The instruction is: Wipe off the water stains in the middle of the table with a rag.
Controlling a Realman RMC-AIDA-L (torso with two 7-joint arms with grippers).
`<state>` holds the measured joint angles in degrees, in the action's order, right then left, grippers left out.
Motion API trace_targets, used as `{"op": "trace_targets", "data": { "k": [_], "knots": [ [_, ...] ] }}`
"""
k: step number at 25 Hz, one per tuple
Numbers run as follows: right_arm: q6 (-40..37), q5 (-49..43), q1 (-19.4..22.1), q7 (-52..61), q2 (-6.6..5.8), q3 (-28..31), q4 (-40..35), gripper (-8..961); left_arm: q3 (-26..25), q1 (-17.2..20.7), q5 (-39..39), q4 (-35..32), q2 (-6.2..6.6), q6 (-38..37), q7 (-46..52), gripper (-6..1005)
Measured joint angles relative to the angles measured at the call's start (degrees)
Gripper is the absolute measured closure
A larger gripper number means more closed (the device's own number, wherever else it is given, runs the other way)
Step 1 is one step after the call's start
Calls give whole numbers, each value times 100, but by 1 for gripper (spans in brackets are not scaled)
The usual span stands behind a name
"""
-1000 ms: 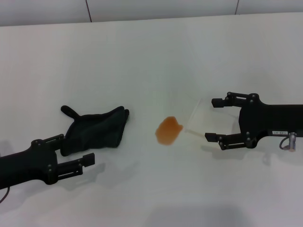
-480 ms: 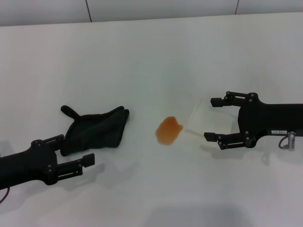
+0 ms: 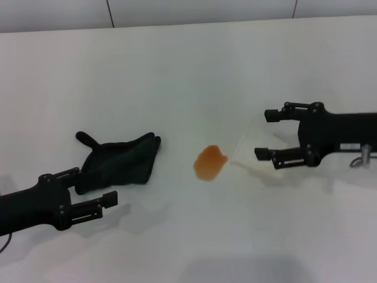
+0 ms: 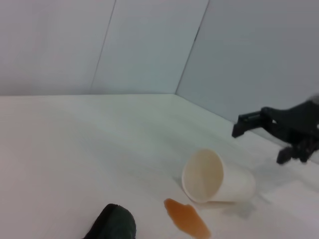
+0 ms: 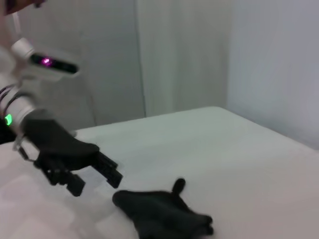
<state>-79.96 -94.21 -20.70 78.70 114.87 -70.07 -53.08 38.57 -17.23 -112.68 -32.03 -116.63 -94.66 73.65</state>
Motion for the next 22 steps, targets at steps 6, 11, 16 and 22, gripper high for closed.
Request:
{"op": "trace_targets", "data": {
  "k": [6, 11, 16, 22],
  "knots": [
    [-139, -1600, -282, 3197, -75, 89, -1523, 97, -4, 0, 0, -5, 1, 7, -25, 234],
    [-531, -2858, -832, 4668, -141, 214, -1959, 97, -27, 0, 1, 4, 23, 17, -48, 234],
    [-1040, -4233, -1419, 5071, -10, 167, -1948, 97, -41, 0, 18, -18, 18, 18, -49, 234],
    [-1433, -4518, -1851, 5207, 27, -159, -1973, 98, -43, -6, 42, -24, 12, 18, -48, 234]
  ]
}}
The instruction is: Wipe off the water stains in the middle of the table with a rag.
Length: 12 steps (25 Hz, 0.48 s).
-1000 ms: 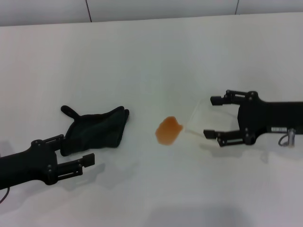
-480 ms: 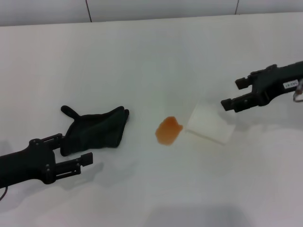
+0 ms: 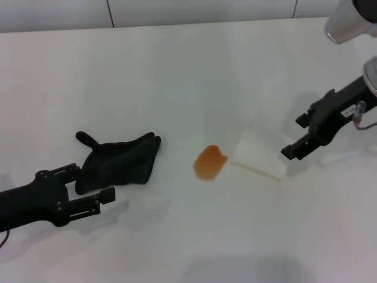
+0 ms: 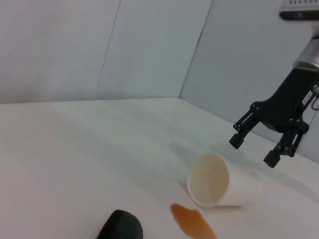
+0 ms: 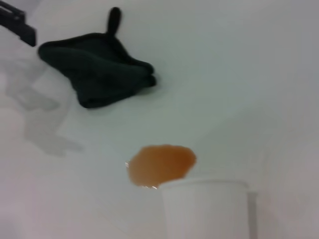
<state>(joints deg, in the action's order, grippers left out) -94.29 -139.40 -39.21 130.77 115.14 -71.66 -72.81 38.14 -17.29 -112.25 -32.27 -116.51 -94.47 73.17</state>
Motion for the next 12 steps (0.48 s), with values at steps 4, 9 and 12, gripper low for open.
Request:
{"op": "trace_targets", "data": {
  "k": [4, 9, 12],
  "knots": [
    [-74, 25, -131, 15, 12, -52, 3, 98, 0, -3, 4, 0, -9, 0, 8, 234],
    [212, 29, -143, 33, 30, -416, 155, 98, -4, -12, 27, 2, -12, 0, 16, 234],
    [438, 29, -143, 136, 40, -639, 279, 98, -9, -40, 37, 9, -13, 0, 13, 234]
  ]
}}
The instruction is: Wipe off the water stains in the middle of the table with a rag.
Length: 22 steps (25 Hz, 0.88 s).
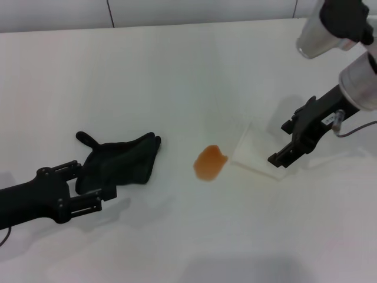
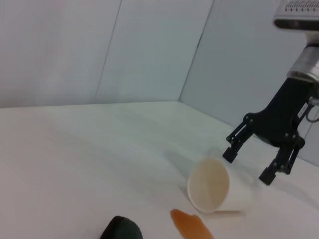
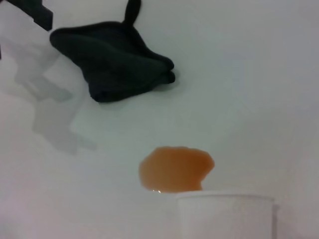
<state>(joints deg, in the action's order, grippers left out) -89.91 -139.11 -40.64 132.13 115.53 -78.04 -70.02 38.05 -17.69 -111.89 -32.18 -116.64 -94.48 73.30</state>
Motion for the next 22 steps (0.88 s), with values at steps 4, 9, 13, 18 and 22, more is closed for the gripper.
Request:
{"op": "trace_targets", "data": {
  "k": [4, 9, 13, 18, 22],
  "knots": [
    [143, -2, -20, 134, 3, -69, 140, 98, 0, -15, 2, 7, 0, 0, 5, 234],
    [207, -1, -30, 328, 15, -73, 164, 98, -1, -24, 2, -3, 0, 1, 26, 234],
    [240, 38, -54, 401, 30, -76, 272, 99, 0, -24, 2, -6, 0, 5, 27, 234],
    [345, 134, -132, 404, 33, -154, 555, 99, 0, -19, 2, -8, 0, 9, 26, 234],
    [534, 199, -171, 394, 32, -307, 756, 99, 0, -24, 1, -8, 0, 9, 26, 234]
  ]
}}
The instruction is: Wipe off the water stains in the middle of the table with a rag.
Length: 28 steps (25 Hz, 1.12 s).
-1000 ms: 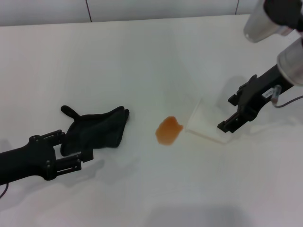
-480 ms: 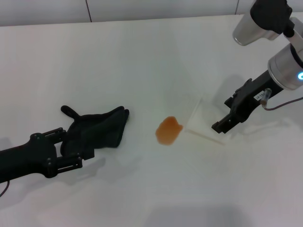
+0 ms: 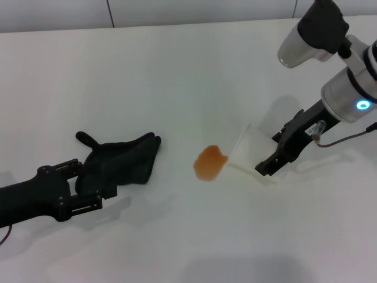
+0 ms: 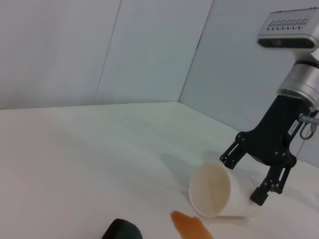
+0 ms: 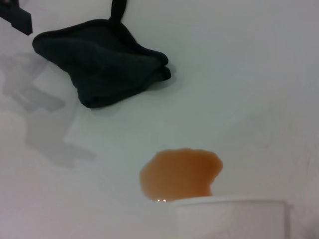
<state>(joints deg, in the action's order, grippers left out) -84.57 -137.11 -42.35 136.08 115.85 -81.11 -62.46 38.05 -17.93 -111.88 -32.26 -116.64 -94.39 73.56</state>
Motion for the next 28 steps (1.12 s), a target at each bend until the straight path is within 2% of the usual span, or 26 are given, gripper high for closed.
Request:
{"op": "trace_targets", "data": {
  "k": [28],
  "knots": [
    [357, 9, 9, -43, -13, -167, 271, 100, 0, 0, 0, 0, 0, -35, 9, 233]
  ]
}}
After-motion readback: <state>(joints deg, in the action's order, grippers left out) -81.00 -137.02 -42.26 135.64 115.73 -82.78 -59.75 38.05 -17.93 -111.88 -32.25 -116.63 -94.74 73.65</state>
